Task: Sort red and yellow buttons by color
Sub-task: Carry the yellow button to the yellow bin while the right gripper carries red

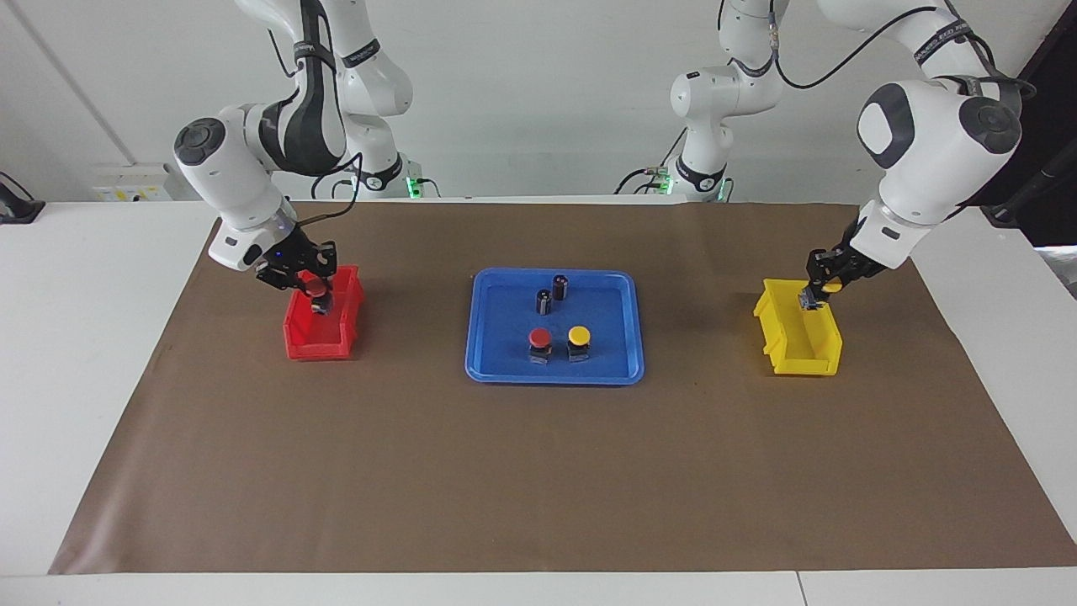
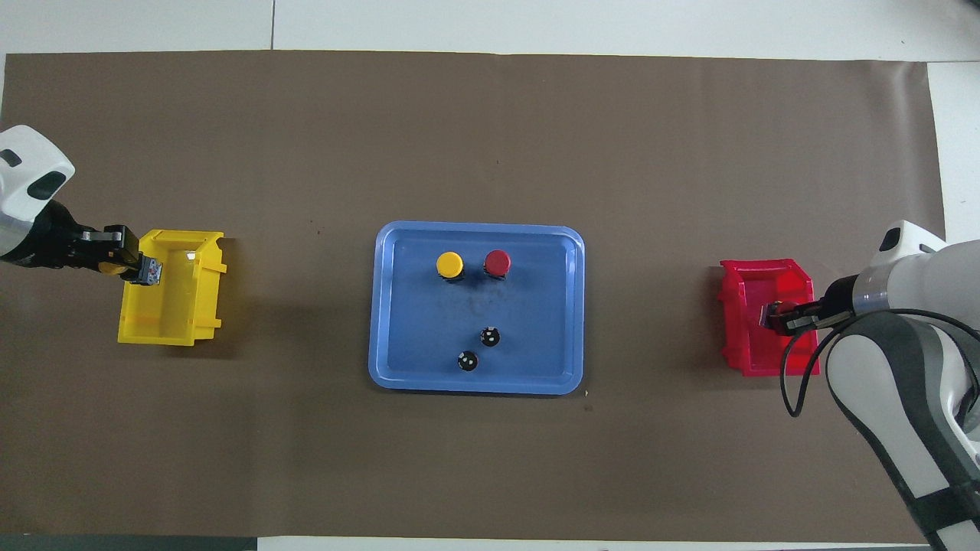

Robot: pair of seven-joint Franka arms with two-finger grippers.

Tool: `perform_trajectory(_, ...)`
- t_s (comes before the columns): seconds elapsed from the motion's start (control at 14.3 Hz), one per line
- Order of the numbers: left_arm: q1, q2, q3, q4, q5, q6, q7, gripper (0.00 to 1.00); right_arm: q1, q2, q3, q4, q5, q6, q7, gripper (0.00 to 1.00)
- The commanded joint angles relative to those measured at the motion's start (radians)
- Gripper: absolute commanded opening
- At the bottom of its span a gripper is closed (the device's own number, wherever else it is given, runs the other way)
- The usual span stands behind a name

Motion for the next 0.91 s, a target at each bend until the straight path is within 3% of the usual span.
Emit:
perform_trajectory(0.0, 0.008, -0.042, -0.012, -0.097, -0.003, 0.085, 0.022, 0.02, -0.015, -0.028, 0.011, -0.068, 0.023, 0.067, -0.027, 0.16)
perform_trajectory(0.7, 0.082, -0.037, -0.012, -0.252, -0.001, 0.204, 0.103, 0.02, -0.015, -0.024, 0.011, -0.109, 0.023, 0.096, -0.031, 0.17)
perform_trajectory(0.84, 0.082, -0.037, -0.014, -0.284, -0.001, 0.244, 0.105, 0.02, -0.015, -0.024, 0.011, -0.11, 0.021, 0.095, -0.03, 0.21)
